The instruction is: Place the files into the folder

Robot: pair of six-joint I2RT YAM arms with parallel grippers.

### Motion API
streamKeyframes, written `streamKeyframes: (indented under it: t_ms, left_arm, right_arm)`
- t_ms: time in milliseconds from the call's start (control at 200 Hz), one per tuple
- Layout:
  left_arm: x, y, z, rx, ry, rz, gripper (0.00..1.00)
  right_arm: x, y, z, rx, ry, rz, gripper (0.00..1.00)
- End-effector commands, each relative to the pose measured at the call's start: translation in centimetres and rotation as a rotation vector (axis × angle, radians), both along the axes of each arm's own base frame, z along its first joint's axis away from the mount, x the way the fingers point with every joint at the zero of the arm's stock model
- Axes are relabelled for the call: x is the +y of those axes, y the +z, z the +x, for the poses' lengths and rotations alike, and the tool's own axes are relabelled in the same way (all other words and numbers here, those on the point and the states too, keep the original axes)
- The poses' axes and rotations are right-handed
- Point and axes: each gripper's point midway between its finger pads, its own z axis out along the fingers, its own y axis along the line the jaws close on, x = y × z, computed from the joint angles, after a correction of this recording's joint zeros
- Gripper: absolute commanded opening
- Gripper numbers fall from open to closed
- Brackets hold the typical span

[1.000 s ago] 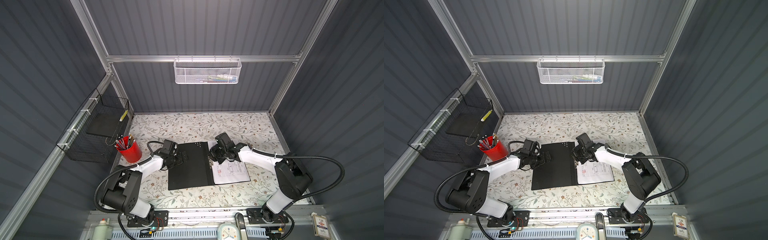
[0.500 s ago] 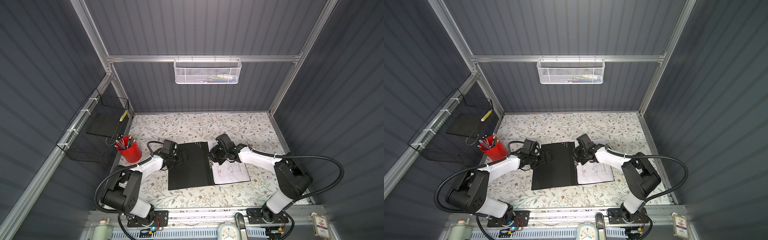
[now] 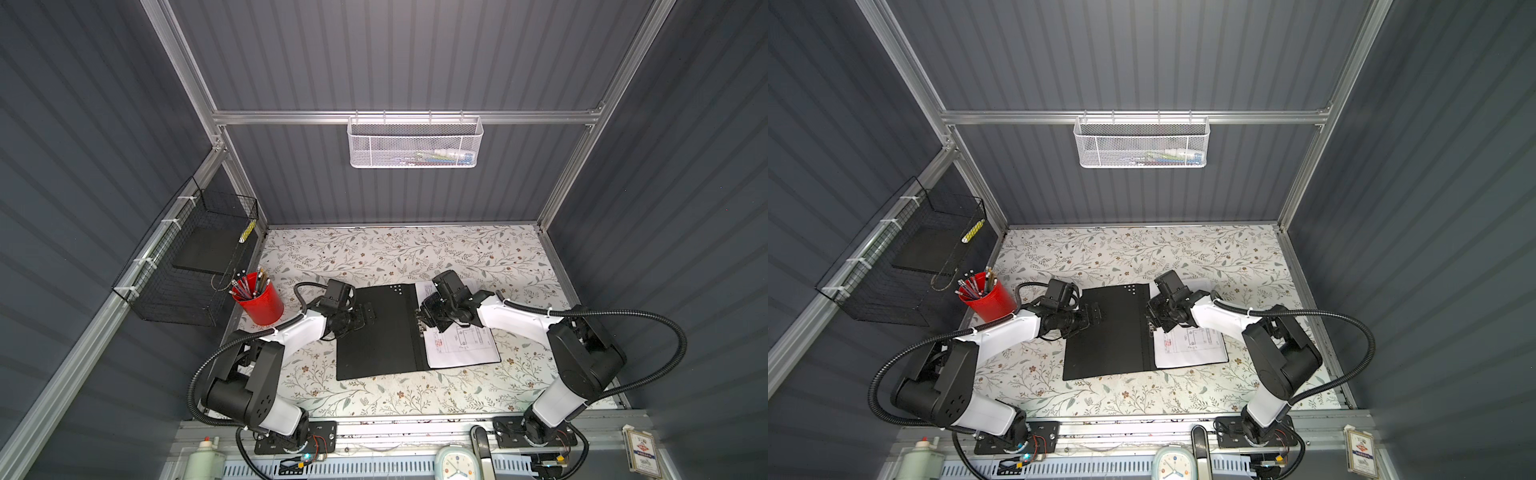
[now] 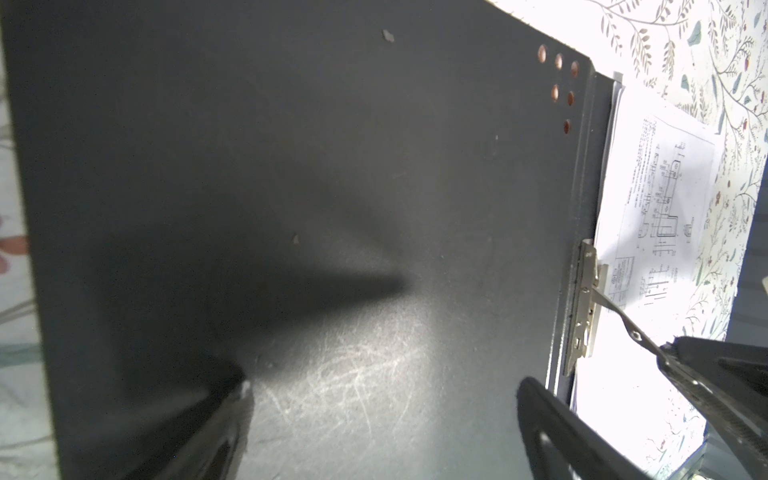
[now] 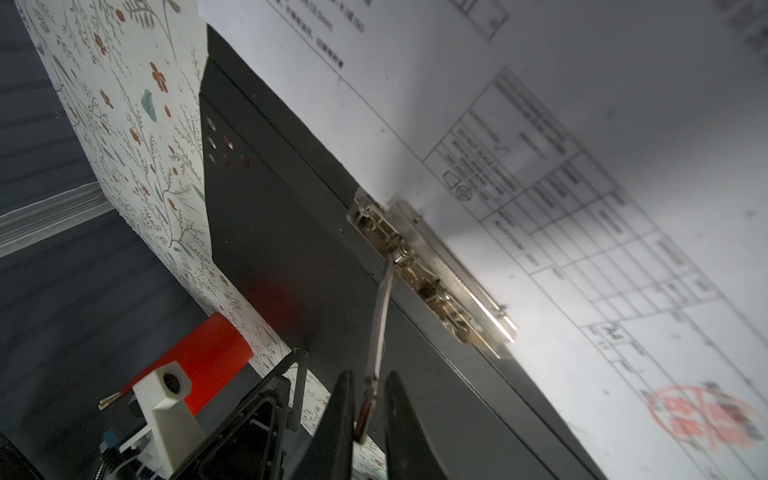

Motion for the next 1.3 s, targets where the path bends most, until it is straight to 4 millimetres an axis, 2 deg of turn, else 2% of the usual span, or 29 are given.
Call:
streamKeyframes:
  t_ms: [0, 795, 1180, 1296]
  left_arm:
    - [0.68, -1.77, -1.62, 0.078, 0.010, 0.035, 1.00]
    - [0.61, -2.03, -1.65, 0.087, 0.011, 0.032, 1.00]
    - [0.76, -2.35, -1.74, 0.099, 0.018, 0.041, 1.00]
    - [1.24, -2.71, -1.80, 0.111, 0.033, 0.069, 1.00]
  right_arm:
    - [-0.21, 0.35, -0.12, -0.003, -0.007, 0.011, 0.18]
    - [-0.67, 0.40, -0.46, -0.007, -0.021, 0.032, 0.18]
    - [-0.71, 0.45, -0.56, -0.008, -0.024, 0.044, 0.13]
    - [-0.90, 0.29, -0.80, -0.006, -0.026, 0.040, 0.08]
